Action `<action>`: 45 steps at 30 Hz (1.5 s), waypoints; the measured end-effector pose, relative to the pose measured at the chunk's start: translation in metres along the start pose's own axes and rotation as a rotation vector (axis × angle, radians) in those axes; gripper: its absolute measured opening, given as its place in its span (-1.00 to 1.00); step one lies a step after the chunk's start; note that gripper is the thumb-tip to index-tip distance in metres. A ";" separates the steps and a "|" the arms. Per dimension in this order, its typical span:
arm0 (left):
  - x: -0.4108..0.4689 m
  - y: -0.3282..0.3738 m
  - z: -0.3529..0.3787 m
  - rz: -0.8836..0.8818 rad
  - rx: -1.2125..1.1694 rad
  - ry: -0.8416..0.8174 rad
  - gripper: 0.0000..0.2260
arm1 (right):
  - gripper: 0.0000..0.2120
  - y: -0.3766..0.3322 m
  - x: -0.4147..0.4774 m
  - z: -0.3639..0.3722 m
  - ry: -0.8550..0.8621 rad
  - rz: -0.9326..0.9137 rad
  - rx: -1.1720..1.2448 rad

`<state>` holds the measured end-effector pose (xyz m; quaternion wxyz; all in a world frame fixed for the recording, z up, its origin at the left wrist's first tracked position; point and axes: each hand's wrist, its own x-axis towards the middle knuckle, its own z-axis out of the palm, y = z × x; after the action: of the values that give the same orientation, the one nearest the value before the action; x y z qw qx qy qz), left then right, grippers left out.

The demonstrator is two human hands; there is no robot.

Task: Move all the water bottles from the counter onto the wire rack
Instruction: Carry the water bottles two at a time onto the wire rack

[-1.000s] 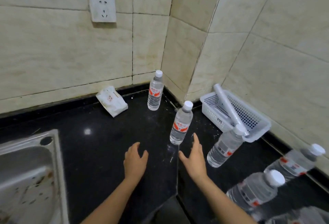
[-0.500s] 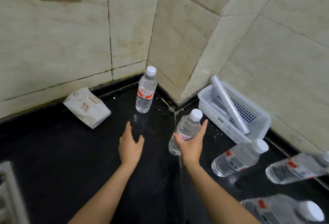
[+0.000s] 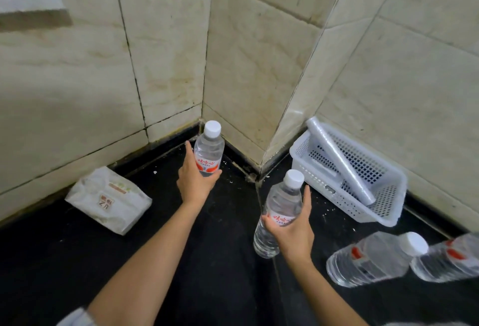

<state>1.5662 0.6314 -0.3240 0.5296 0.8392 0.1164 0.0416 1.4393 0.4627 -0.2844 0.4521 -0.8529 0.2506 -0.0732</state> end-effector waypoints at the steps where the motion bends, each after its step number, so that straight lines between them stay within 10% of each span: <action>1: 0.005 -0.002 0.003 0.005 -0.032 -0.010 -0.05 | 0.03 0.000 0.001 0.002 0.000 -0.002 -0.023; 27: -0.273 0.020 -0.009 -0.083 -0.131 -0.168 -0.28 | -0.14 0.072 -0.126 -0.096 -0.053 -0.010 -0.089; 45: -0.606 0.077 0.036 0.340 -0.240 -0.788 -0.32 | -0.14 0.230 -0.441 -0.353 0.654 0.201 0.002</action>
<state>0.9973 0.4224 -0.2380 0.6127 0.7310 -0.2393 -0.1816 0.8513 0.3143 -0.2201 0.3536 -0.7547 0.4653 -0.2982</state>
